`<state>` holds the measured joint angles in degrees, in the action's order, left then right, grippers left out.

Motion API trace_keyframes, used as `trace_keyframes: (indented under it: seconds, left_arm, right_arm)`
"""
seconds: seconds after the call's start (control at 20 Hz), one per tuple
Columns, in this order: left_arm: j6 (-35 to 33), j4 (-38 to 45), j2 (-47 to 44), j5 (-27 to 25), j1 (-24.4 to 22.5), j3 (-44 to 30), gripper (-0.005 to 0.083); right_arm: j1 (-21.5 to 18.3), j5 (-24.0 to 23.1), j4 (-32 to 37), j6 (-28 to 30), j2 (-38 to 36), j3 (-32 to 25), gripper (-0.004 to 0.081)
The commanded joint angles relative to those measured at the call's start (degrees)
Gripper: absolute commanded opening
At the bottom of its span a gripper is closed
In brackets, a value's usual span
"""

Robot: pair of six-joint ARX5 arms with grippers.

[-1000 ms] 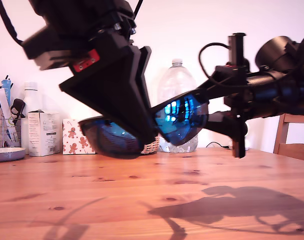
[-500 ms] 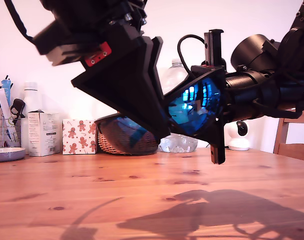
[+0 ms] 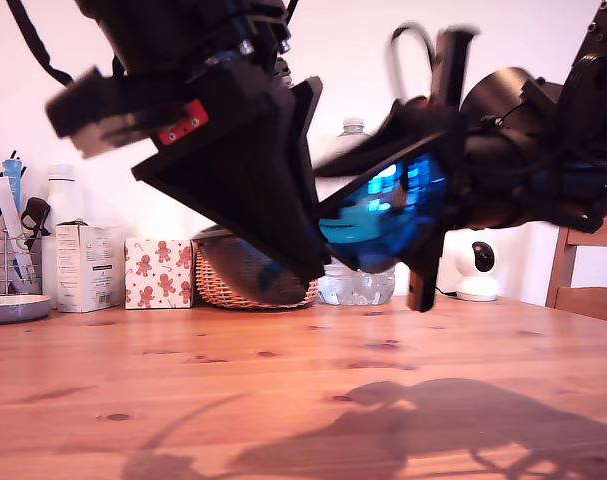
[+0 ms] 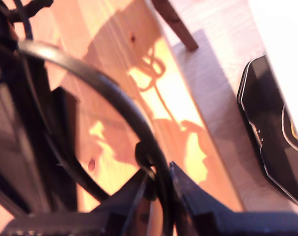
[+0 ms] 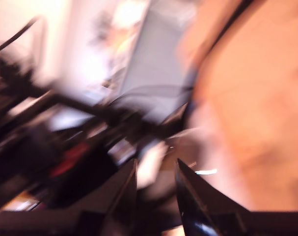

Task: Pick up the sunglasses and close them, then place them back on the table

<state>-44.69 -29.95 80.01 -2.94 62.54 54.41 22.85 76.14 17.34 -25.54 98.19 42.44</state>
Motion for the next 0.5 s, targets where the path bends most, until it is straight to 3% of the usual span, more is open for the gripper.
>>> trace_keyframes:
  seconds: [0.0,0.15,0.3,0.45]
  left_arm:
    - [0.9,1.5,0.1,-0.5,-0.9,-0.6,-0.0020]
    - [1.1,2.2,0.1,-0.5,-0.9,-0.5,-0.0020]
    - [1.1,3.6,0.2,0.6,-0.9,-0.5,-0.0020]
    - [1.2,7.9,0.2,5.7,-0.9,-0.5,-0.0020]
  right_arm:
    - [-1.9,-4.2,0.2,0.5,0.7,-0.3,0.0212]
    - [-5.7,-9.0,0.7,2.0,0.7,-0.3,0.0212]
    - [-8.2,-9.2,4.1,4.0,0.7,-0.2,0.0213]
    - [-8.6,-8.9,5.4,9.2,0.7,1.2,0.0260]
